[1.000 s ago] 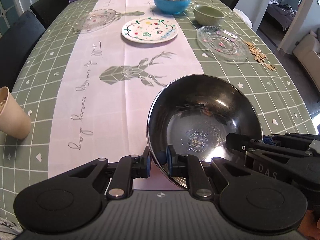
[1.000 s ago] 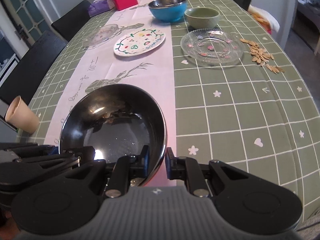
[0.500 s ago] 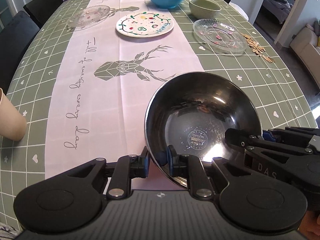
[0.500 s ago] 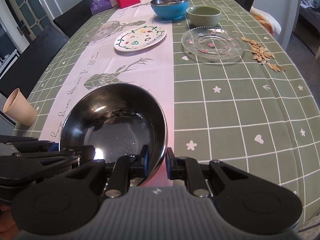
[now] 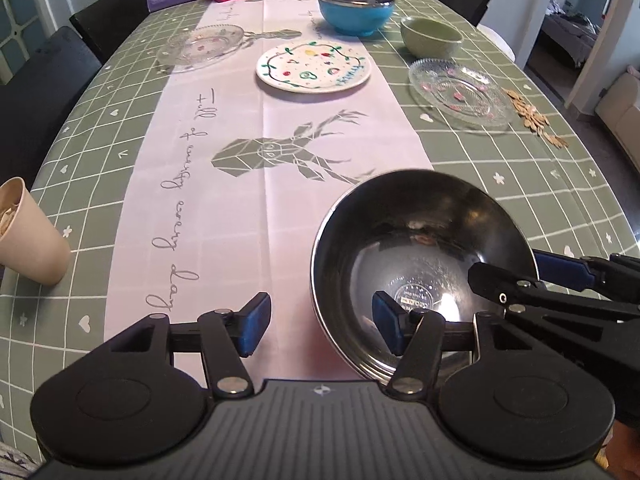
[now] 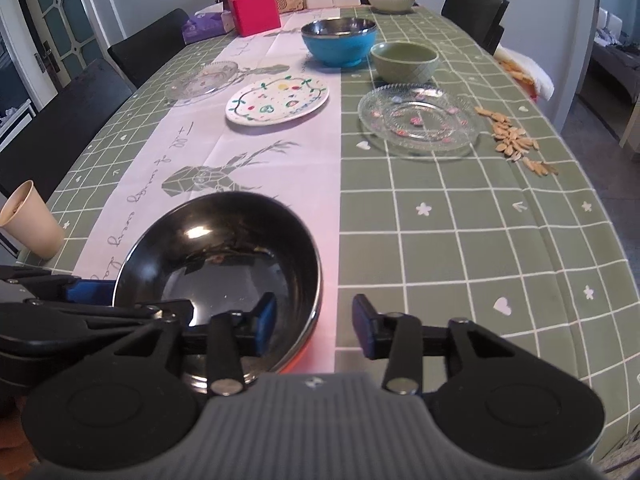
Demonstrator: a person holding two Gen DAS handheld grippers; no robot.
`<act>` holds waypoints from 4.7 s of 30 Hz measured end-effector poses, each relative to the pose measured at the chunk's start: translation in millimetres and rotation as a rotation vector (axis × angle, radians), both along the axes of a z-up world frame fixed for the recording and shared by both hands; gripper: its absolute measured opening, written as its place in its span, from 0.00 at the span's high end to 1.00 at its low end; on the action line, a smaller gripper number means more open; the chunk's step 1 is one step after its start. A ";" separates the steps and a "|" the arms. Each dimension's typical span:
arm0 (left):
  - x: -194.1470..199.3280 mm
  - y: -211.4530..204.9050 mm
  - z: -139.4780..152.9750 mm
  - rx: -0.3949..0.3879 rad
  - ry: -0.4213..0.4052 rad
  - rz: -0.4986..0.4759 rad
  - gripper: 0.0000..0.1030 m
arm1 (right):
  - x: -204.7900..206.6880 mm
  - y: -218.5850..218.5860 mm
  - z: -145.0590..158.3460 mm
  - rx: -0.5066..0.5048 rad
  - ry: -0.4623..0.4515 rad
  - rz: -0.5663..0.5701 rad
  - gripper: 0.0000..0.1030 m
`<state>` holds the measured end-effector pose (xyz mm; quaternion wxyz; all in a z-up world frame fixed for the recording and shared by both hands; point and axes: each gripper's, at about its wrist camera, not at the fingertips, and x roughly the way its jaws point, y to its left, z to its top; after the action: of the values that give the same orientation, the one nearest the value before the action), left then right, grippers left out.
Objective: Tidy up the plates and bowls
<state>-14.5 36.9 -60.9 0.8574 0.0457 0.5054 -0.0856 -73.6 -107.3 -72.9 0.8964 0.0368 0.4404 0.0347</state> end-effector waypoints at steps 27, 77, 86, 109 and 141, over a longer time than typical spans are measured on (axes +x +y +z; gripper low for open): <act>0.6 -0.5 78.7 -0.063 -0.285 0.010 0.30 | -0.4 -14.8 53.7 0.050 -0.140 0.053 0.36; 387.5 -9.2 11.9 -0.423 -0.235 0.321 0.30 | 412.5 -111.1 16.1 0.377 -0.187 -0.189 0.46; 395.3 -57.3 -10.3 -0.205 -0.309 0.257 0.35 | 442.6 -97.2 -13.6 0.269 -0.129 -0.158 0.46; 397.0 -85.5 -20.6 -0.104 -0.260 0.205 0.92 | 448.7 -77.2 -17.0 0.122 -0.053 -0.137 0.89; 228.0 -91.0 136.2 -0.001 -0.447 0.144 0.89 | 287.2 -75.7 146.1 0.148 -0.179 -0.099 0.90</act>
<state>213.5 -54.1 75.3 0.9520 0.0268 0.3047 -0.0125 213.6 -183.0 73.2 0.9275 0.1210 0.3527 0.0260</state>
